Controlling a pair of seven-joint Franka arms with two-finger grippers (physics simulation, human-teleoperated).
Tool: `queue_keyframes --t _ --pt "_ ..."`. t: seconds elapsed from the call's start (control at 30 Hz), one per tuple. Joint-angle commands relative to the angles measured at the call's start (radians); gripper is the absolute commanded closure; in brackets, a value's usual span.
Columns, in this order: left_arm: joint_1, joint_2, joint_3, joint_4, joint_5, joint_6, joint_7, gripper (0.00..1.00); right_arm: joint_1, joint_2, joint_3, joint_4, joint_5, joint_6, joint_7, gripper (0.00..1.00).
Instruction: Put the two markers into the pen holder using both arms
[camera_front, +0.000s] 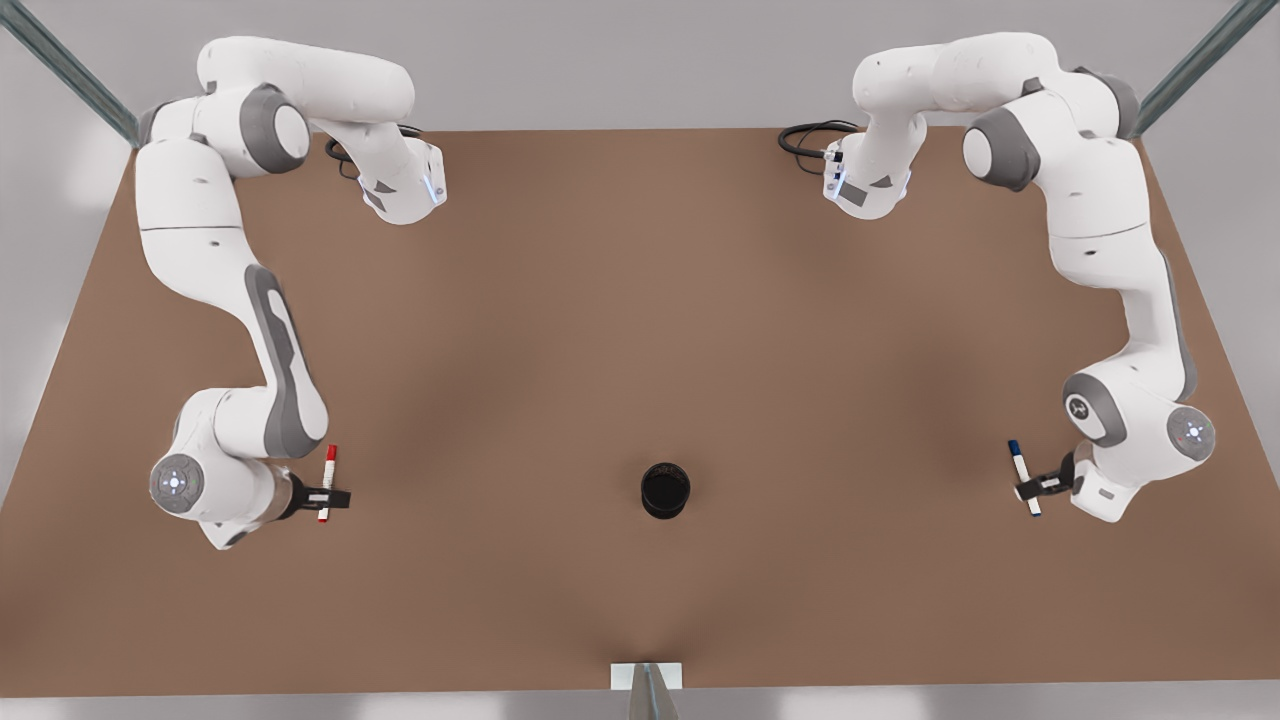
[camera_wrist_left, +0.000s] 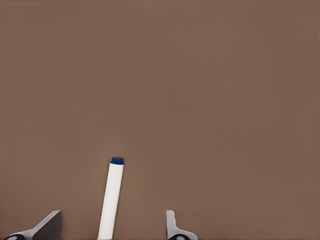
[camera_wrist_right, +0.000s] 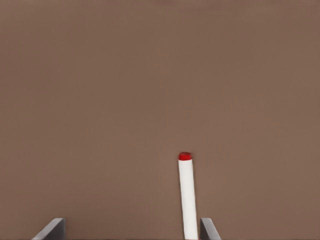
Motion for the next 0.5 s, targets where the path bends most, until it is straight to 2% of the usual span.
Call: queue_keyframes --t 0.0,0.07,0.1,0.23,0.3,0.4,0.47 --pt "0.001 0.031 0.000 0.005 -0.009 0.225 0.498 0.00 -0.008 0.059 -0.002 0.034 -0.018 0.202 -0.114 0.00" --pt "0.001 0.031 0.000 0.005 -0.009 0.225 0.494 0.00 -0.020 0.059 -0.004 0.027 -0.021 0.200 -0.118 0.00" --pt "0.001 0.031 -0.002 0.005 -0.011 0.225 0.489 0.00 -0.037 0.055 -0.004 -0.044 -0.058 0.278 -0.127 0.00" --pt "0.001 0.045 -0.003 0.005 -0.012 0.225 0.491 0.00 -0.052 0.028 0.005 -0.076 -0.064 0.213 -0.167 0.00" --pt "0.001 0.054 -0.003 0.005 -0.035 0.225 0.491 0.04 -0.052 0.009 0.005 -0.090 -0.084 0.183 -0.166 0.00" --pt "0.001 0.059 -0.003 0.004 -0.046 0.225 0.488 0.13 -0.052 0.005 0.007 -0.116 -0.111 0.185 -0.164 0.22" --pt "0.001 0.060 -0.005 0.004 -0.072 0.225 0.477 0.16 -0.052 -0.007 0.007 -0.141 -0.114 0.187 -0.166 0.24"
